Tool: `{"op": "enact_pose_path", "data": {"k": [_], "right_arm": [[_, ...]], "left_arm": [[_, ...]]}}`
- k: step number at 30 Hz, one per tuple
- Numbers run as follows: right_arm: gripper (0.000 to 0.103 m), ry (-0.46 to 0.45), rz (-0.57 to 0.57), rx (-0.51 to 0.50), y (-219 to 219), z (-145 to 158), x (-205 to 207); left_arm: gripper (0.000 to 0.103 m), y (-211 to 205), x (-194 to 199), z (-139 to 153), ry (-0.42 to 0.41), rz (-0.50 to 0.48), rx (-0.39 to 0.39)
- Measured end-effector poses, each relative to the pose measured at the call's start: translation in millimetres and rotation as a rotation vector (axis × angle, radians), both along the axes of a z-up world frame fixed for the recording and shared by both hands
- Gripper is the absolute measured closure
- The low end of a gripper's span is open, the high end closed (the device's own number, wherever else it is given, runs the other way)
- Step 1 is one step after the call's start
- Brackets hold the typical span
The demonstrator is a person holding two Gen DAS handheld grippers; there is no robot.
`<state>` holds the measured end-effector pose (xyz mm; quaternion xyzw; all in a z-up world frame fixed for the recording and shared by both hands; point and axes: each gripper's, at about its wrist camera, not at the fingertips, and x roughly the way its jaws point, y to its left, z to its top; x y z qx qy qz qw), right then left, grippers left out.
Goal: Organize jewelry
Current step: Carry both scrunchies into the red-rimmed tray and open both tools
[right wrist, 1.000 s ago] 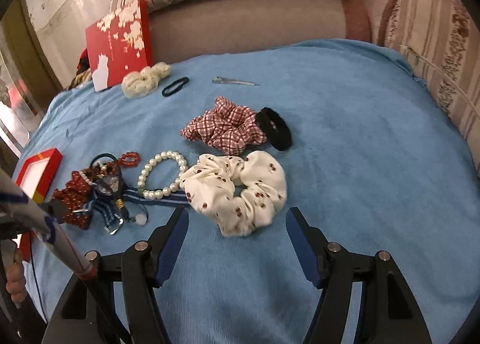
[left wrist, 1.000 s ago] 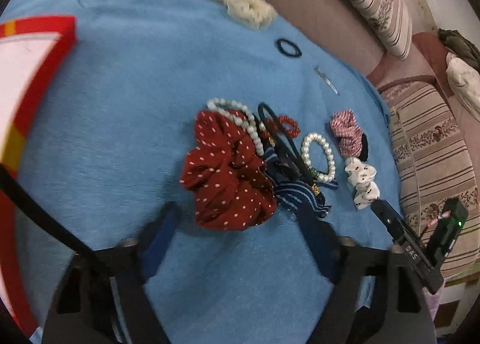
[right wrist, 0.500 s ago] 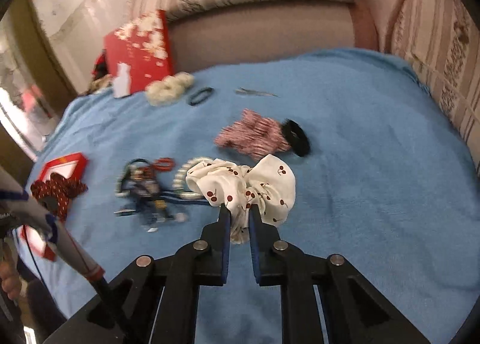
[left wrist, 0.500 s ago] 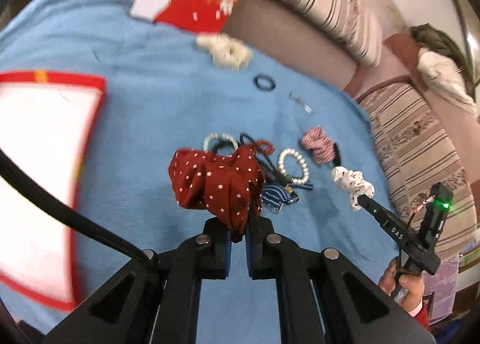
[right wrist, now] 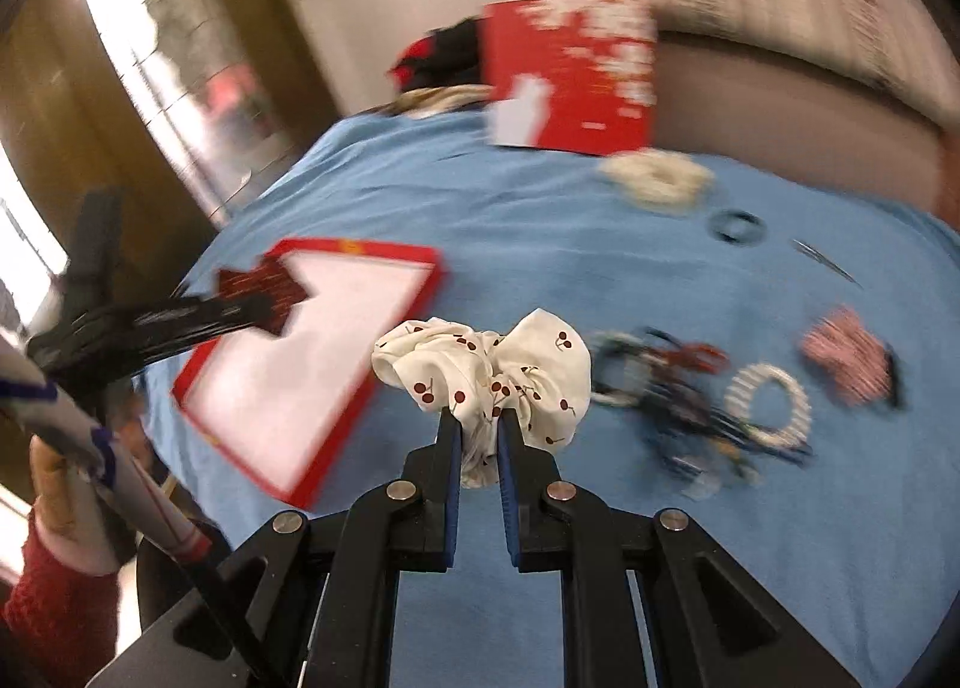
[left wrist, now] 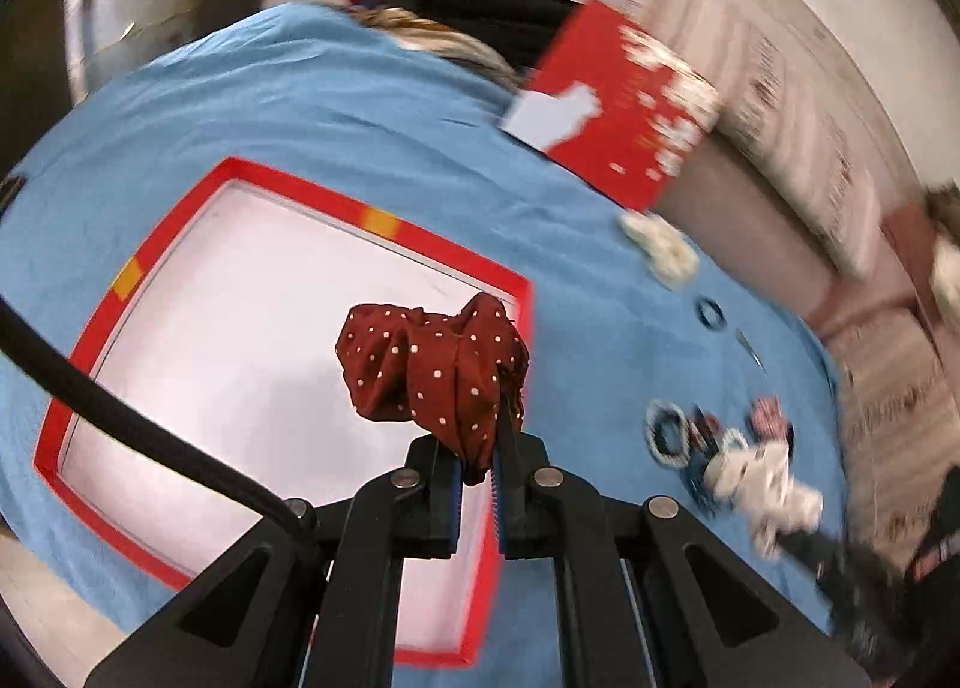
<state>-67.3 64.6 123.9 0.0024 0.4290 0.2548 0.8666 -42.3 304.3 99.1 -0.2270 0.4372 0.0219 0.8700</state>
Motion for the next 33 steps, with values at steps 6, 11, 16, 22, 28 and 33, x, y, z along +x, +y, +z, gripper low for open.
{"op": "enact_pose_path", "data": {"k": [6,11,16,22,28,33], "right_arm": [[0.090,-0.022,0.129,-0.055,95,-5,23],[0.090,-0.005,0.160,-0.122,148,-33,58],[0.090,0.026,0.145,-0.158,175,-61,98],[0.088,0.020,0.146,-0.209,190,-76,115],[0.049,-0.009,0.157,-0.212,190,-74,106],[0.044,-0.028,0.155,-0.171,172,-57,85]], "left_arm": [[0.096,40,30,-24,0.017,0.090,-0.029],[0.096,69,55,-40,0.018,0.142,-0.010],[0.096,99,68,-54,0.035,0.197,-0.046],[0.089,117,73,-56,0.037,0.289,0.007],[0.063,119,69,-54,0.027,0.305,-0.006],[0.053,115,54,-36,-0.022,0.311,-0.042]]}}
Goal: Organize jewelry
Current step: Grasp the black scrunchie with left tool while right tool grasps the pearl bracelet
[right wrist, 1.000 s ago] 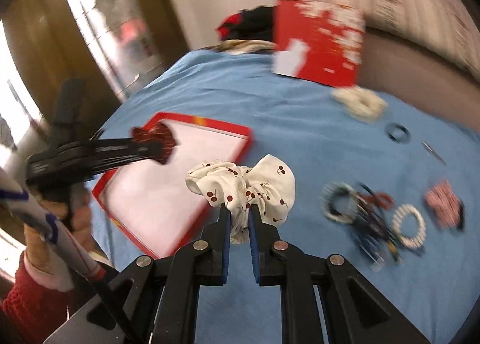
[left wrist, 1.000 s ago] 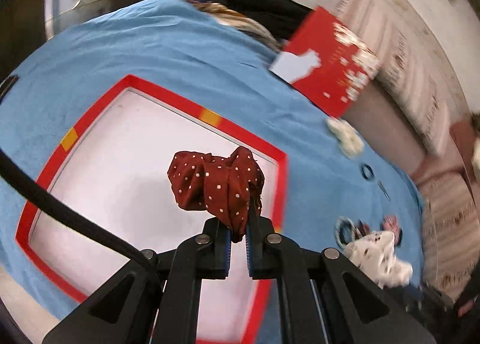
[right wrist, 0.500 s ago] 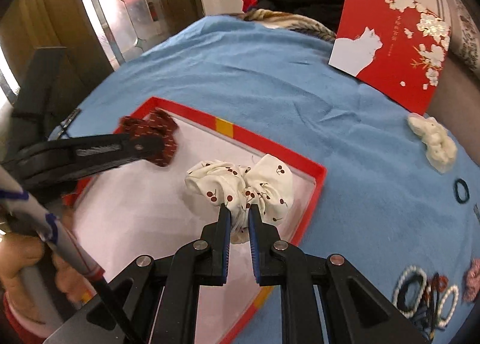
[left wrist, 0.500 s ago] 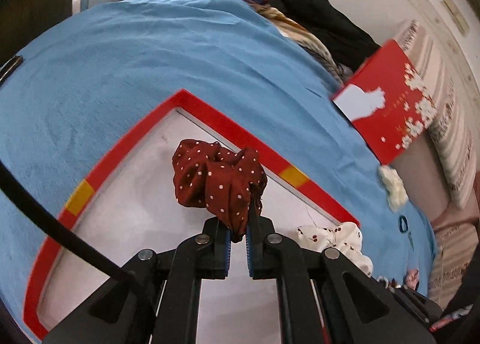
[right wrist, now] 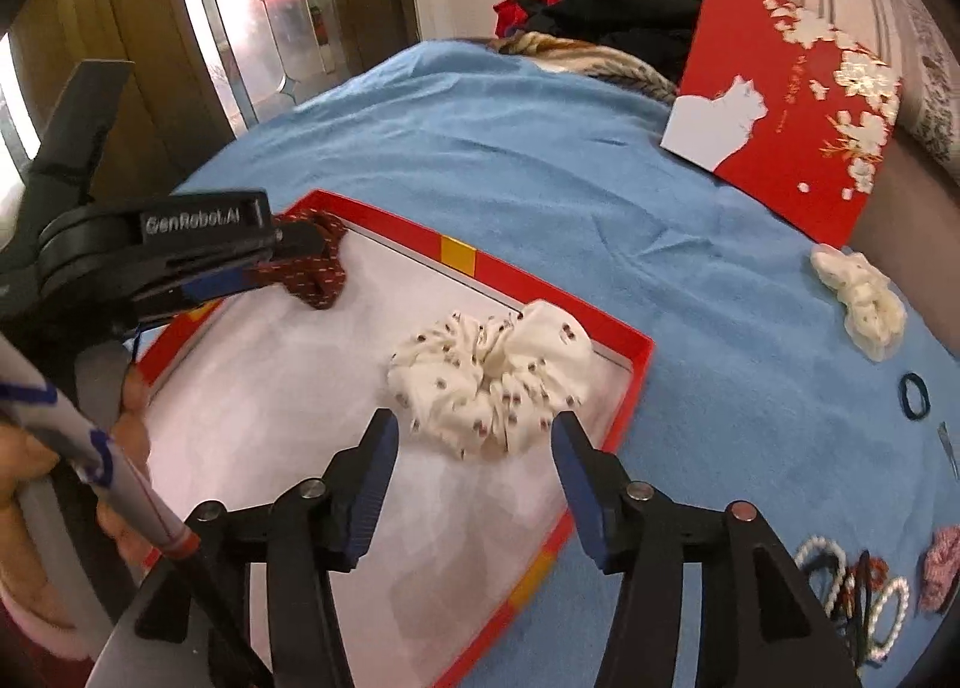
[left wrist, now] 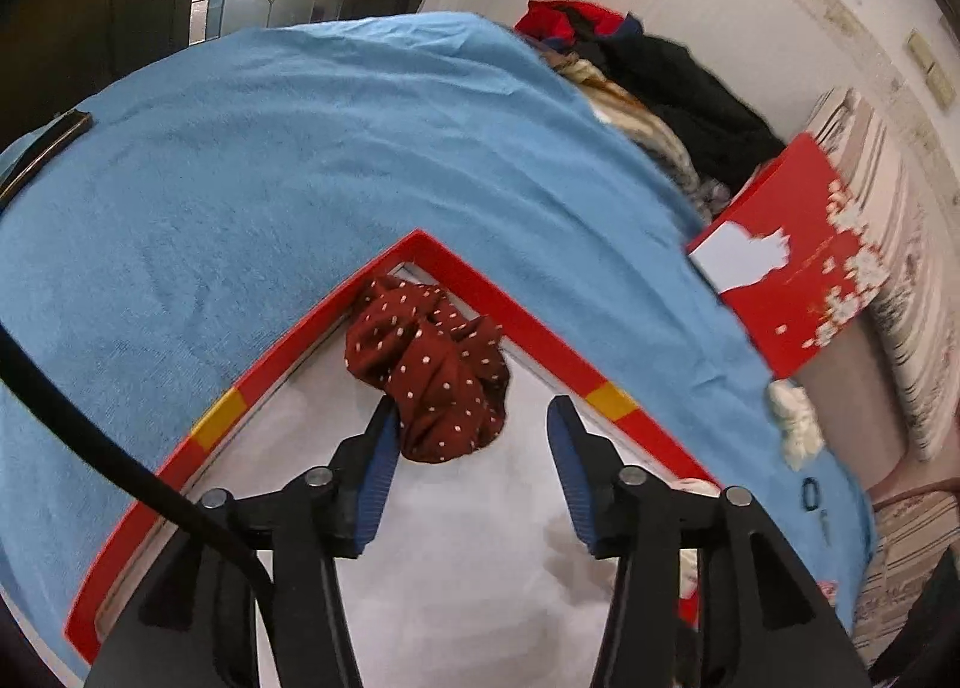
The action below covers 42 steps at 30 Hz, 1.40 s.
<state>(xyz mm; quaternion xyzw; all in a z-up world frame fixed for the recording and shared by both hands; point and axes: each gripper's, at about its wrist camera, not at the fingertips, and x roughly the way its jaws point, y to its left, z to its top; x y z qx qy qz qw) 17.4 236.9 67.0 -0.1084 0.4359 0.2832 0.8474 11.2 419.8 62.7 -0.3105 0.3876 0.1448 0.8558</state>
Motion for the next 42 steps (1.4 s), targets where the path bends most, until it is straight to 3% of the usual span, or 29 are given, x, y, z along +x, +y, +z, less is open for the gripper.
{"op": "enact_pose_path", "data": {"k": [5,10,15,20,25,31,39,42], "right_arm": [[0.041,-0.004,-0.064,0.038,-54,15,-30],[0.039,0.009,-0.244,0.043,-154,19,-64],[0.039,0.065,-0.486,0.038,-264,10,-89],[0.039,0.064,-0.621,0.038,-327,8,-108],[0.039,0.075,-0.662,0.077,-353,1,-114],[0.039,0.094,-0.664,0.109,-359,-14,-102],[0.039,0.079,-0.654,0.120,-363,-17,-62],[0.039,0.072,-0.639,0.109,-358,-19,-39]], "left_arm": [[0.048,-22,-19,20,-0.066,-0.049,-0.037],[0.042,-78,-28,31,-0.118,-0.187,-0.060],[0.042,-147,-20,19,-0.072,-0.378,-0.093],[0.042,-205,-13,-2,-0.012,-0.520,-0.172],[0.047,-251,-9,-20,0.035,-0.627,-0.135],[0.047,-289,-10,-26,0.025,-0.754,-0.151],[0.047,-303,12,-40,0.060,-0.764,-0.247],[0.047,-301,21,-40,0.058,-0.739,-0.234]]}}
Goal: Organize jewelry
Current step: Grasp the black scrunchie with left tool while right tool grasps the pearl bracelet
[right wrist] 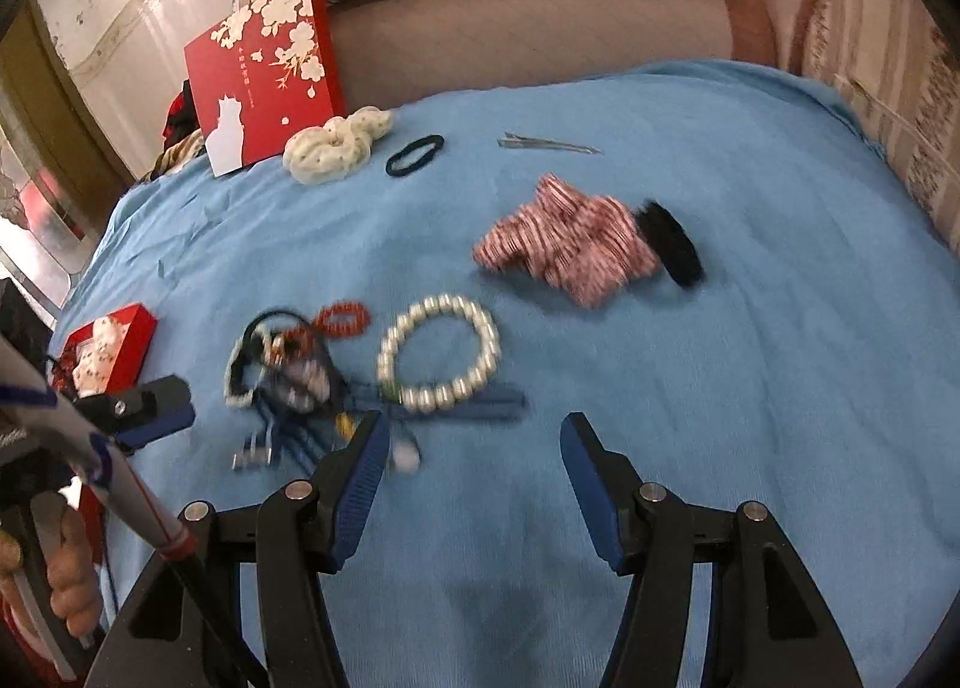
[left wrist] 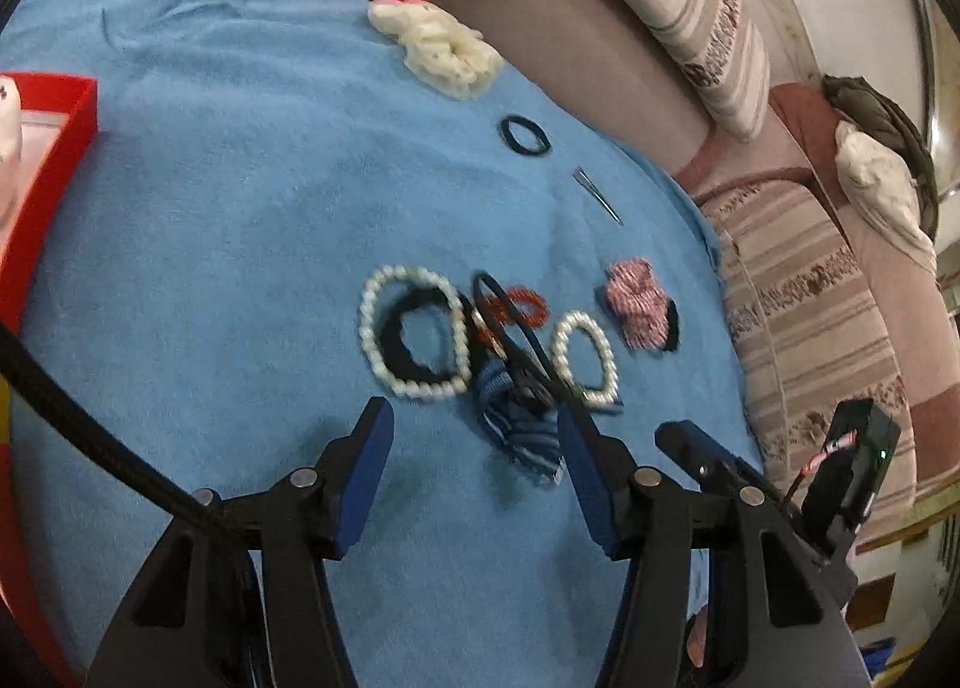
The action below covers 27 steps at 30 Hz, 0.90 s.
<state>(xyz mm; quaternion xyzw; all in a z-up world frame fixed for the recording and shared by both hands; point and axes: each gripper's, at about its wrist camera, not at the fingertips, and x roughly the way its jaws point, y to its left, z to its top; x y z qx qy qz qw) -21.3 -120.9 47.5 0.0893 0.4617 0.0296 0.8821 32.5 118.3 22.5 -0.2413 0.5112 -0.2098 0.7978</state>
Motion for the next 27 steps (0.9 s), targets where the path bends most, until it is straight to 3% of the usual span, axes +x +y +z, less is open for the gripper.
{"op": "enact_pose_path", "data": {"k": [4,7,9,11,12,13,14,16,17,20,27], "right_arm": [[0.039,0.028,0.012,-0.008,5,-12,27],[0.045,0.055,0.008,-0.027,10,-23,41],[0.049,0.071,0.005,-0.042,11,-29,46],[0.053,0.078,0.001,-0.053,11,-34,50],[0.054,0.069,-0.001,-0.067,12,-35,50],[0.058,0.065,0.000,-0.076,13,-35,52],[0.070,0.060,0.000,-0.088,13,-35,52],[0.087,0.055,0.009,-0.105,15,-35,55],[0.092,0.053,0.018,-0.098,15,-34,56],[0.093,0.041,0.031,-0.076,17,-25,52],[0.093,-0.058,0.071,-0.102,35,24,22]], "left_arm": [[0.047,7,15,-3,-0.010,0.057,0.065],[0.049,8,29,-11,-0.005,0.061,0.103],[0.073,5,36,-17,0.006,0.034,0.109],[0.083,0,40,-25,0.022,0.011,0.117],[0.083,-2,41,-26,0.011,0.014,0.129],[0.083,-4,40,-26,0.001,0.013,0.141],[0.084,-5,40,-25,-0.003,0.009,0.155],[0.094,-10,39,-23,-0.015,-0.002,0.195],[0.096,-10,38,-23,-0.016,-0.004,0.192],[0.099,-3,35,-13,-0.024,0.015,0.139],[0.099,41,19,43,-0.163,0.098,0.052]]}}
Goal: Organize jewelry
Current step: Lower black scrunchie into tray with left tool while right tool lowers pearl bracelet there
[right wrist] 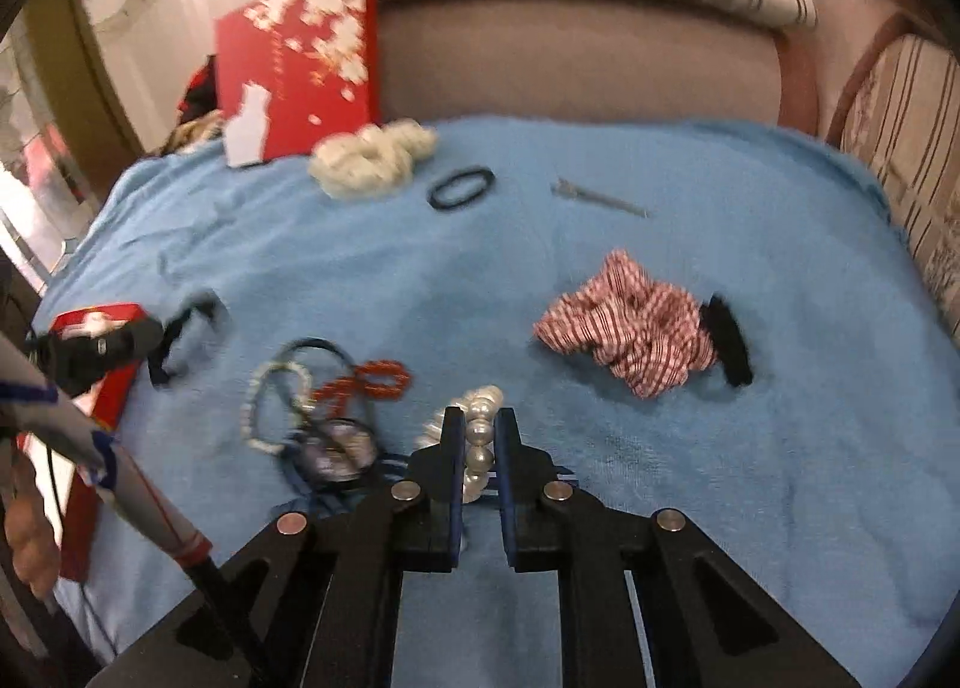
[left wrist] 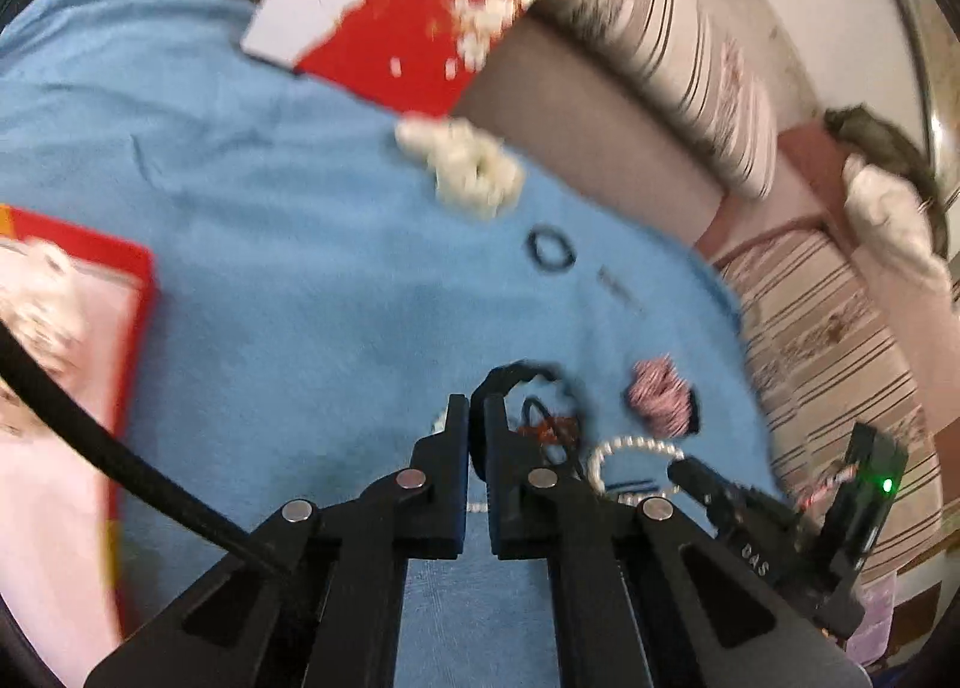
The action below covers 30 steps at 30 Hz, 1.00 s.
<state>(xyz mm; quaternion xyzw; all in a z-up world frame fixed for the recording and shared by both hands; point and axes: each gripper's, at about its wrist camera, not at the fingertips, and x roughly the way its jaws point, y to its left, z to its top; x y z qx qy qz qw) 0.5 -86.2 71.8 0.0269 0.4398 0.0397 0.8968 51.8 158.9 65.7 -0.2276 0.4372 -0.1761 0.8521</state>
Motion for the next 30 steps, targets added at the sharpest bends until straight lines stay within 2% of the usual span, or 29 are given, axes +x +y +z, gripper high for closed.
{"op": "enact_pose_path", "data": {"k": [8,13,20,27,30], "right_arm": [[0.093,-0.083,0.093,0.043,53,50,-23],[0.092,-0.087,0.206,0.083,108,64,-28],[0.092,-0.052,0.403,0.117,210,61,-31],[0.092,0.011,0.573,0.140,306,40,-43],[0.092,0.052,0.601,0.140,332,20,-43]], "left_arm": [[0.099,69,-28,36,-0.081,0.099,-0.031],[0.099,121,-48,46,-0.080,0.195,0.028],[0.099,200,-63,13,0.081,0.376,0.116],[0.099,245,-55,-34,0.257,0.479,0.108],[0.098,251,-54,-39,0.262,0.491,0.100]]}}
